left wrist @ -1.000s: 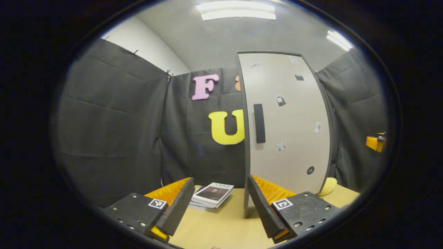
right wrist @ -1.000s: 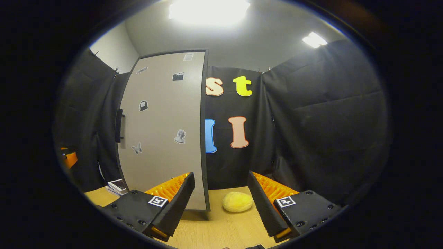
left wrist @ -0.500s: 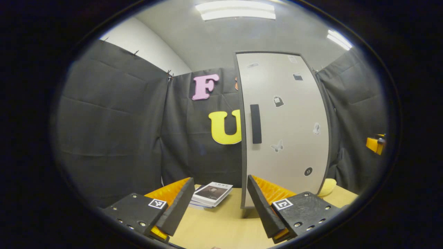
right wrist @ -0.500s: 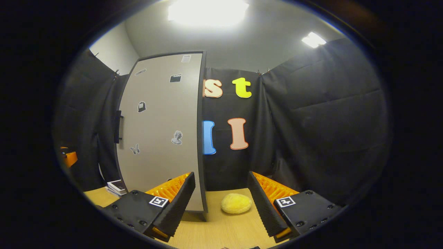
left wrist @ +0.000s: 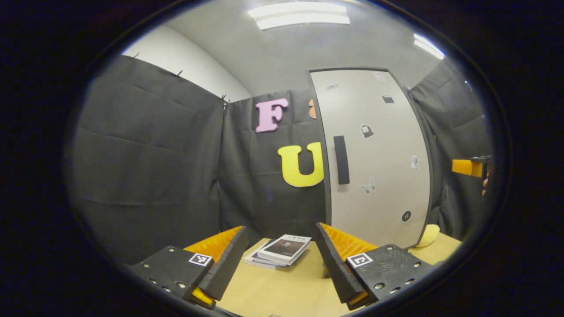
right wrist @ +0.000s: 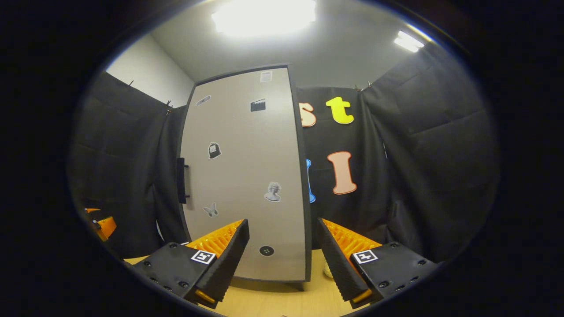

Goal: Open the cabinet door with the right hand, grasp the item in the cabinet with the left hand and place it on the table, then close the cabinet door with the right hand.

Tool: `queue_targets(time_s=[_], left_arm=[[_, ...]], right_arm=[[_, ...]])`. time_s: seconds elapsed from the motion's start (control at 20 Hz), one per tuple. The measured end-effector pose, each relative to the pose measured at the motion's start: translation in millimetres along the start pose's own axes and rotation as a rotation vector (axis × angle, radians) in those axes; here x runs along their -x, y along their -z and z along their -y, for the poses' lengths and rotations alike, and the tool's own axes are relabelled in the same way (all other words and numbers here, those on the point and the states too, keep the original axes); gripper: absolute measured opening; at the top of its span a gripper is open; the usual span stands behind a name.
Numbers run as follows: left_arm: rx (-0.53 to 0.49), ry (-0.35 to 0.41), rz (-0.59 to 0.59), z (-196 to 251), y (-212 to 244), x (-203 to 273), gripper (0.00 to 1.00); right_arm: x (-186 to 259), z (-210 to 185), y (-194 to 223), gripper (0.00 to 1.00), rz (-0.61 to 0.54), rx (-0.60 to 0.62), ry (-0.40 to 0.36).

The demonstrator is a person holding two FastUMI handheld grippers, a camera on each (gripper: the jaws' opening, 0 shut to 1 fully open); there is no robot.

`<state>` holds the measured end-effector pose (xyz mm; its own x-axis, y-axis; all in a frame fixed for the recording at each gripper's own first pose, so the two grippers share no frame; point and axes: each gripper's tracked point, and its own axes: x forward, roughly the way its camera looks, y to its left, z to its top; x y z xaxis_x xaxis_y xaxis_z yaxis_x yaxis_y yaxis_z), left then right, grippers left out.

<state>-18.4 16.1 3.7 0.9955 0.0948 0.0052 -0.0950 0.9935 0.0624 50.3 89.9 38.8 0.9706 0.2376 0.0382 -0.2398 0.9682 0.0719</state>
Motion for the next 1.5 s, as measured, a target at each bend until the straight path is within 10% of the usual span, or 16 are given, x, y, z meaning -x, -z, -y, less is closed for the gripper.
queue_targets(time_s=[0.6, 1.5], left_arm=[[-0.018, -0.097, -0.009, -112, 26, -18, 0.92], [-0.018, -0.231, -0.086, -231, 83, -20, 0.95]], right_arm=[[-82, -143, -41, 0.94, 0.033, 0.018, -0.141], [-168, -261, -23, 0.95, -0.032, 0.168, -0.146]])
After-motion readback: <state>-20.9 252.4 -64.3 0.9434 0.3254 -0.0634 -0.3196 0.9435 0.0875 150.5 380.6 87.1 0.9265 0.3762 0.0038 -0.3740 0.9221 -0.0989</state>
